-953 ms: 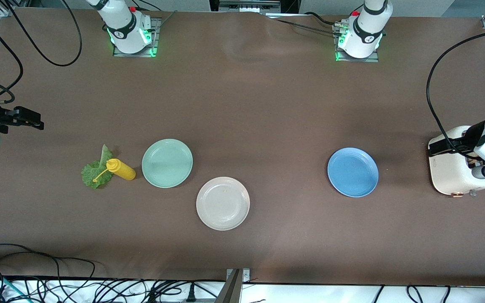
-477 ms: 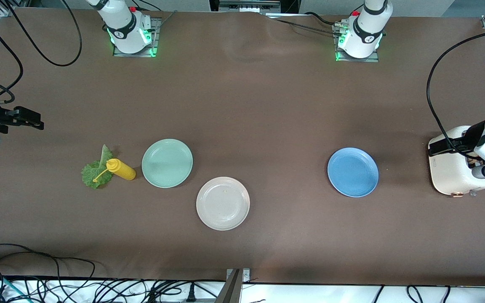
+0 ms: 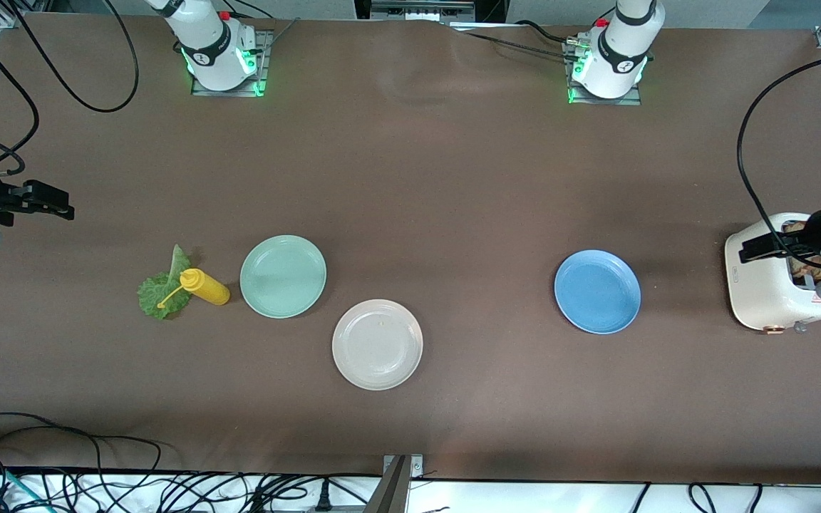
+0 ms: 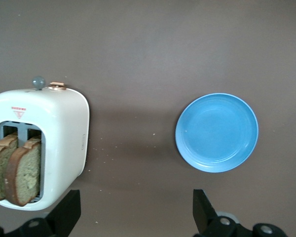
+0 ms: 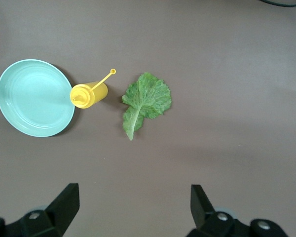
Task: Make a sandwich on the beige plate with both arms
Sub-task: 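Move the left gripper over the bread slices in the white toaster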
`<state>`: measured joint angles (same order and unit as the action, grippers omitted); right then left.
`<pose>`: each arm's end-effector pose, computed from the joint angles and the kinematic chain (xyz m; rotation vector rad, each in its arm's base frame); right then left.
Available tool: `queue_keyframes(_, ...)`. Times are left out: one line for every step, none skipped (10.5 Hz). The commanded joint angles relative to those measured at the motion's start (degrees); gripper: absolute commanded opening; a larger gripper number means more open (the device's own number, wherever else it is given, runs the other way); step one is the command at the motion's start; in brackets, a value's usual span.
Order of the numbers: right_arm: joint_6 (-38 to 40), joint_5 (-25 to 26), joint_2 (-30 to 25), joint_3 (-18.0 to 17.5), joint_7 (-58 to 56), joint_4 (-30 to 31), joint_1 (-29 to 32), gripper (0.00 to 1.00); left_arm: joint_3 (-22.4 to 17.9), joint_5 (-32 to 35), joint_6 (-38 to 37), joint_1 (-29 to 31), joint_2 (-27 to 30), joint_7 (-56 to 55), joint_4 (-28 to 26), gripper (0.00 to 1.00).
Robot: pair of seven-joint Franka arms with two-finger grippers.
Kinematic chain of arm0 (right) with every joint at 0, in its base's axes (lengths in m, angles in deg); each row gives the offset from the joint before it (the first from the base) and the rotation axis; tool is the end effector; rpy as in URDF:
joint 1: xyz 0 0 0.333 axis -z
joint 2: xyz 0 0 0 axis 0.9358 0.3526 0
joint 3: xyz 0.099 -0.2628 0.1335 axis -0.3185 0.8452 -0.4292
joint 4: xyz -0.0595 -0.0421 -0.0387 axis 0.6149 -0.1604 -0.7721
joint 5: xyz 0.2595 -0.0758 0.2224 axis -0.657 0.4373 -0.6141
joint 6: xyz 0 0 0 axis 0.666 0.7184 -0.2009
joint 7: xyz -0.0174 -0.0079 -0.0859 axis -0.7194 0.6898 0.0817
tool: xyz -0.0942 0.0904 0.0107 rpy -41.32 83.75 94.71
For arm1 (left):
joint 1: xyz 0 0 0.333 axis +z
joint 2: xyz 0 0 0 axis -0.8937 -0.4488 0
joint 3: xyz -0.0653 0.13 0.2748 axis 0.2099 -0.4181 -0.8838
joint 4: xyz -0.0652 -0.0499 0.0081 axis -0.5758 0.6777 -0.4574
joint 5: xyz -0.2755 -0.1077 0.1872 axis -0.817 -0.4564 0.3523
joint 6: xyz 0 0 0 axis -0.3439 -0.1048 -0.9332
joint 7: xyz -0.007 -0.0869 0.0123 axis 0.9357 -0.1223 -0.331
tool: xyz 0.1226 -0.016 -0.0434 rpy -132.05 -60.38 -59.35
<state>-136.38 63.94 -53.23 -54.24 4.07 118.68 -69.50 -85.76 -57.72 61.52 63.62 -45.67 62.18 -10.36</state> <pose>0.5656 -0.0407 0.5220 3.1171 0.2028 -0.1307 0.5941 0.0723 0.4819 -3.1262 -0.1233 0.1413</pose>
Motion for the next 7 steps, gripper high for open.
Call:
queue_keyframes(1.20,0.41,-0.28,-0.28,0.53,-0.74,0.24,1.00,-0.18,-0.68,-0.63,1.64,0.11,4.64,0.14,1.00)
queue_keyframes(1.20,0.41,-0.28,-0.28,0.53,-0.74,0.24,1.00,-0.18,-0.59,-0.63,2.52,0.11,5.87,0.14,1.00)
queue_keyframes(1.28,0.24,-0.36,-0.28,0.62,-0.74,0.24,1.00,-0.27,-0.59,-0.63,3.57,-0.15,7.19,0.14,1.00)
queue_keyframes(1.28,0.32,-0.28,-0.28,0.62,-0.74,0.24,1.00,-0.27,-0.59,-0.63,4.89,-0.68,9.20,0.32,1.00)
queue_keyframes(1.28,0.24,-0.28,-0.20,0.62,-0.74,0.24,1.00,-0.27,-0.59,-0.54,6.03,-1.12,10.09,0.49,1.00)
queue_keyframes(1.28,0.24,-0.36,-0.28,0.62,-0.74,0.24,1.00,-0.27,-0.50,-0.45,7.35,-1.99,10.89,0.75,1.00)
queue_keyframes(1.28,0.24,-0.36,-0.28,0.62,-0.74,0.24,1.00,-0.36,-0.50,-0.19,8.32,-3.13,12.37,0.76,1.00)
